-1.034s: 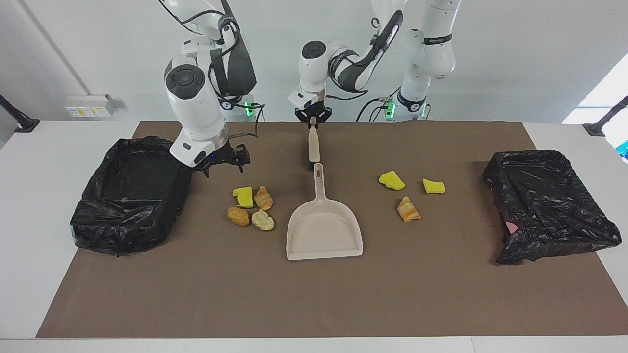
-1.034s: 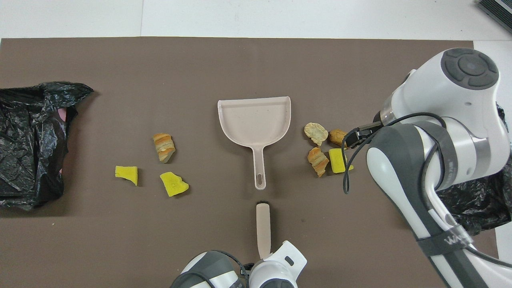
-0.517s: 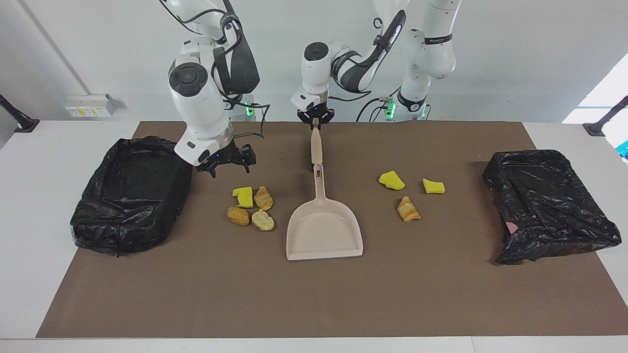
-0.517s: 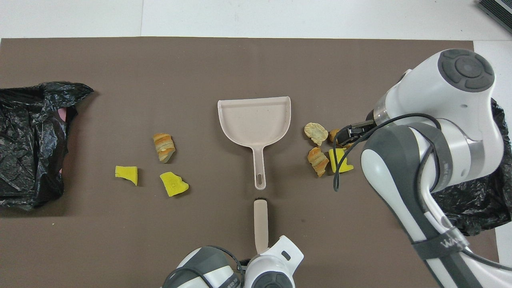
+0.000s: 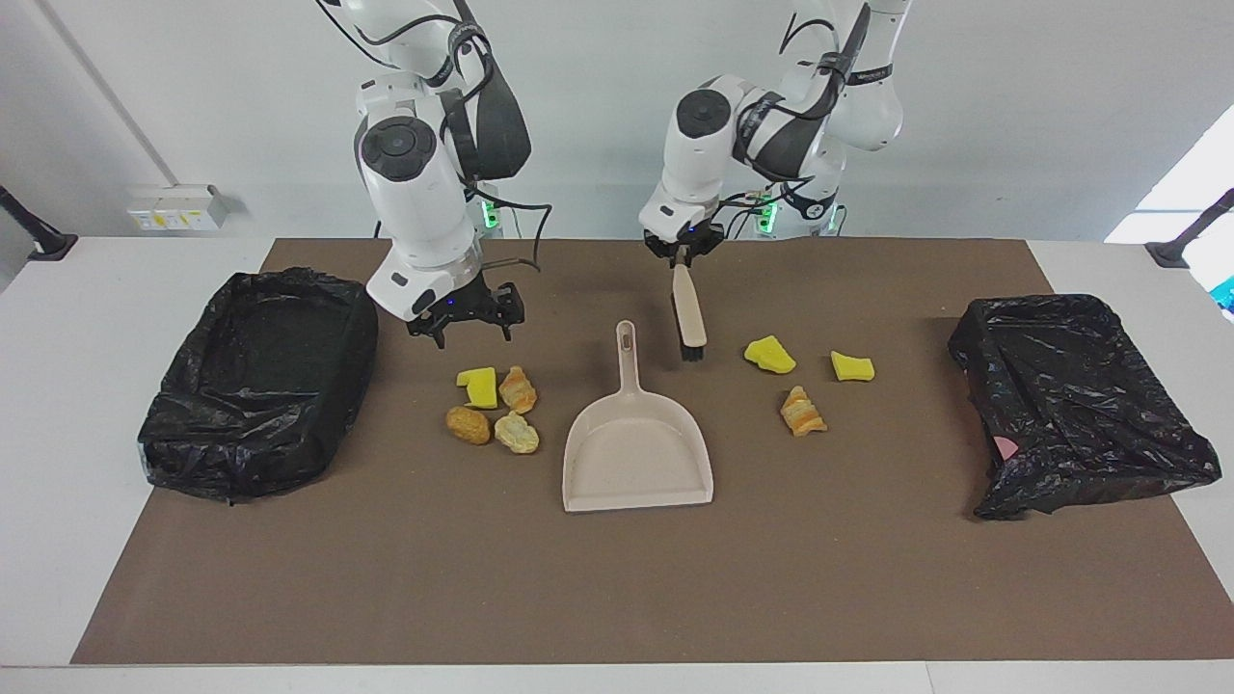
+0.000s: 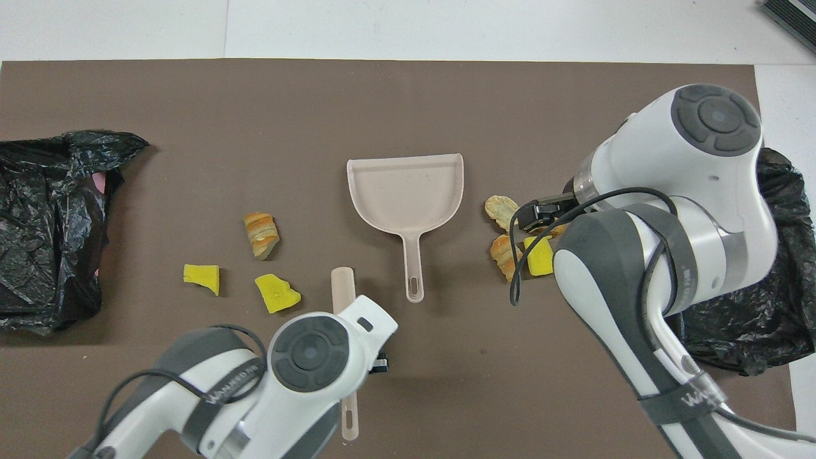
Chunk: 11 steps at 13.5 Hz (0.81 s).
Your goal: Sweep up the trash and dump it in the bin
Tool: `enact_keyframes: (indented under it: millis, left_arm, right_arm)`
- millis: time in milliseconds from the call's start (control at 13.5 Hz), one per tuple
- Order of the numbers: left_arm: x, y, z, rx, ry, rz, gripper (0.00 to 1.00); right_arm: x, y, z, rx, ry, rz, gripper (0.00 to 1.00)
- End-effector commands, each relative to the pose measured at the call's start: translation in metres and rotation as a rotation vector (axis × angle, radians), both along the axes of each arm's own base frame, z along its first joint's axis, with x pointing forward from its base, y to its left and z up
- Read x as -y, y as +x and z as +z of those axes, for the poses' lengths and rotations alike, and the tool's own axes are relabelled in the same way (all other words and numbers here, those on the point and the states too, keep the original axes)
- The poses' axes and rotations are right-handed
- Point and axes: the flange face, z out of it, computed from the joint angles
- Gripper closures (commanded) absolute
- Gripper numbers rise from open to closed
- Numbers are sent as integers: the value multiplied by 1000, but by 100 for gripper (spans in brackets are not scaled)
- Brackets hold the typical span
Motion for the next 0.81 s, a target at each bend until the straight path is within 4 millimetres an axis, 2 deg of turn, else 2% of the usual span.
enact_keyframes:
  millis: [0,148,296,517,591,739]
  left_arm:
    - [-63,36,32,14,31,56,100]
    - [-99,56,31,23,84,112,100]
    - [-144,73,26,31,130,180,100]
    - [-212,81,14,38,203,267,100]
    - [-235,81,11,38,211,283,100]
    - [-280,74,3,25,190,247,100]
  right_arm:
    - [-32,0,-16,8,46,-61,0]
    - [-74,1,-37,40,33,-28,0]
    - [-111,4,-62,58,34,18,0]
    - [-162,-6,-100,81,38,38,0]
    - [-174,-11,-105,82,38,36,0]
    - [-178,-16,-111,66,33,39,0]
